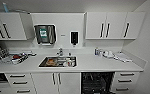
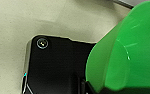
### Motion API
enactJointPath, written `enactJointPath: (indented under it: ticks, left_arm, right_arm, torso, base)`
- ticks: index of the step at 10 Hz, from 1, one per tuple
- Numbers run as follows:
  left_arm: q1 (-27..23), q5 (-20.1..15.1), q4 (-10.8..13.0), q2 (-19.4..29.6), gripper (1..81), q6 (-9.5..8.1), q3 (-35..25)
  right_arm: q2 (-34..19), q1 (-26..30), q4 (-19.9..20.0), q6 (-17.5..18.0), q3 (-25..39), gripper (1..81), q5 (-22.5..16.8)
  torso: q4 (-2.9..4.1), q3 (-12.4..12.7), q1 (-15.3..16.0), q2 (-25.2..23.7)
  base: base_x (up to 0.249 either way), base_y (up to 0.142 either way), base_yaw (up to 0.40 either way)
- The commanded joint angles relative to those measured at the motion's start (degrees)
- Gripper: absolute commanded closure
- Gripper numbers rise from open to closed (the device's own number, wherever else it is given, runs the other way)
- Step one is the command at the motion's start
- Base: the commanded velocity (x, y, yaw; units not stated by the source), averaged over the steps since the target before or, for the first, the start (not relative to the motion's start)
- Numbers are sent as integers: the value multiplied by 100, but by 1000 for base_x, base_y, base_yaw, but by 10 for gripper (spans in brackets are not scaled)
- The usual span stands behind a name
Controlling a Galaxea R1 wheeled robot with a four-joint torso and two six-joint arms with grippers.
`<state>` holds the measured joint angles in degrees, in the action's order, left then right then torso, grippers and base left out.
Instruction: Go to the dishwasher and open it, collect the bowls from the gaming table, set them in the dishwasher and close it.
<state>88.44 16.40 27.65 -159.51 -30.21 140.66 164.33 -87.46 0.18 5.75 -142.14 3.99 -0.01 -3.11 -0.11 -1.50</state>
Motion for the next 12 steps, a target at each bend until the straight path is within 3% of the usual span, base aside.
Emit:
enactJointPath:
  ticks: [1,12]
  left_arm:
    - [-367,-128,109,68,811,41,-56]
    - [-350,-128,127,77,811,41,-56]
  right_arm:
    - [-56,391,-18,-13,30,811,-258]
    - [-56,399,-18,-13,21,811,-249]
  torso:
    - [0,0,11,0]
    - [0,-2,11,5]
  base:
    - [191,0,0]
    - [190,0,0]
